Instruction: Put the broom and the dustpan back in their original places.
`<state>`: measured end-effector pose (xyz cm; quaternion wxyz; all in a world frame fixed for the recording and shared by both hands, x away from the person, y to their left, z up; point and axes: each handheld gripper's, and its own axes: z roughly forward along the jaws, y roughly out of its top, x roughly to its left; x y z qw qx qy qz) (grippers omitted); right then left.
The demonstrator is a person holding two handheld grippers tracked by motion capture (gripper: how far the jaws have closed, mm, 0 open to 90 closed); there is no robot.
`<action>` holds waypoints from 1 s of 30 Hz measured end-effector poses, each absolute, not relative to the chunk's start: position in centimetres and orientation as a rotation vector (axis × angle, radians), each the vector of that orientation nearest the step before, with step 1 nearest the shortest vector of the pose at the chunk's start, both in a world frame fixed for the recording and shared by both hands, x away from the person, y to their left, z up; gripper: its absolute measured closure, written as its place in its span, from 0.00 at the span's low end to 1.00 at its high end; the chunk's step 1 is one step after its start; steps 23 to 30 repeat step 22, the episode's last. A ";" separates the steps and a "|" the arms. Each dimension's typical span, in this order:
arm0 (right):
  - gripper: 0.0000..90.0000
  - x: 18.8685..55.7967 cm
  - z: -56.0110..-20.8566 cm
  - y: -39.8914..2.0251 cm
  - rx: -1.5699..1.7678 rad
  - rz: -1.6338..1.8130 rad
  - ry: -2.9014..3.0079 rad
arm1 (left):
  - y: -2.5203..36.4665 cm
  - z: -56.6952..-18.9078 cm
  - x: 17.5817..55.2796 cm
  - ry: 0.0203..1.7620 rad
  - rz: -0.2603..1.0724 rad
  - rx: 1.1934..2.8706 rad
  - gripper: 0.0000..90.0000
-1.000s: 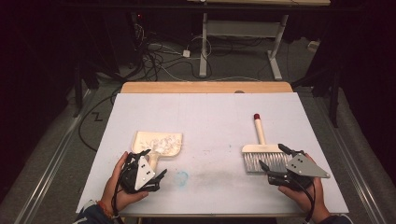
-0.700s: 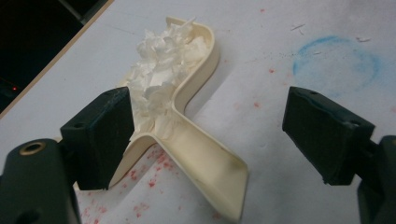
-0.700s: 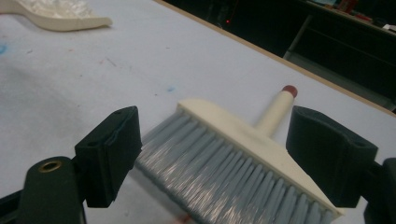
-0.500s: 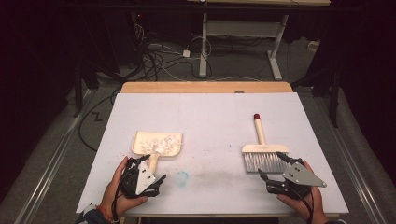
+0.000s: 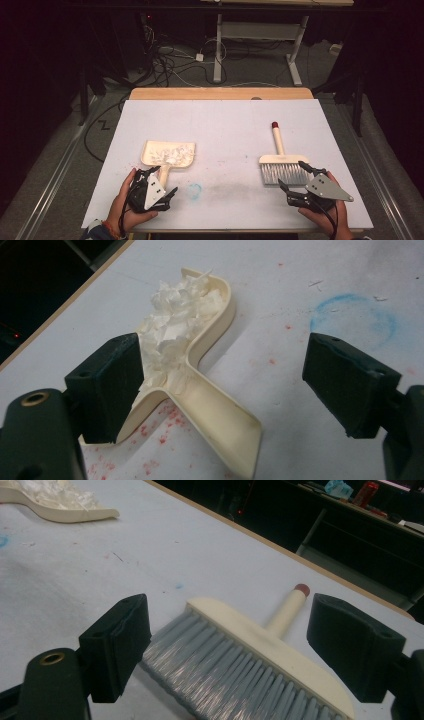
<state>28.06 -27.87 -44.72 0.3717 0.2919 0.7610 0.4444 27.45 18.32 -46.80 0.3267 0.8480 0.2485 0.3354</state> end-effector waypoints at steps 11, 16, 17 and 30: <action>0.21 28.2 -44.8 -27.9 0.758 1.135 1.957 | 18.2 -46.6 27.4 0.676 0.904 2.207 0.18; 0.21 28.3 -44.9 -28.0 0.768 1.121 1.960 | 18.2 -46.5 27.5 0.691 0.917 2.196 0.18; 0.21 28.3 -44.9 -28.0 0.767 1.115 1.958 | 18.2 -46.5 27.6 0.690 0.917 2.197 0.18; 0.22 28.4 -45.0 -28.1 0.774 1.118 1.963 | 18.1 -46.6 27.8 0.699 0.917 2.202 0.18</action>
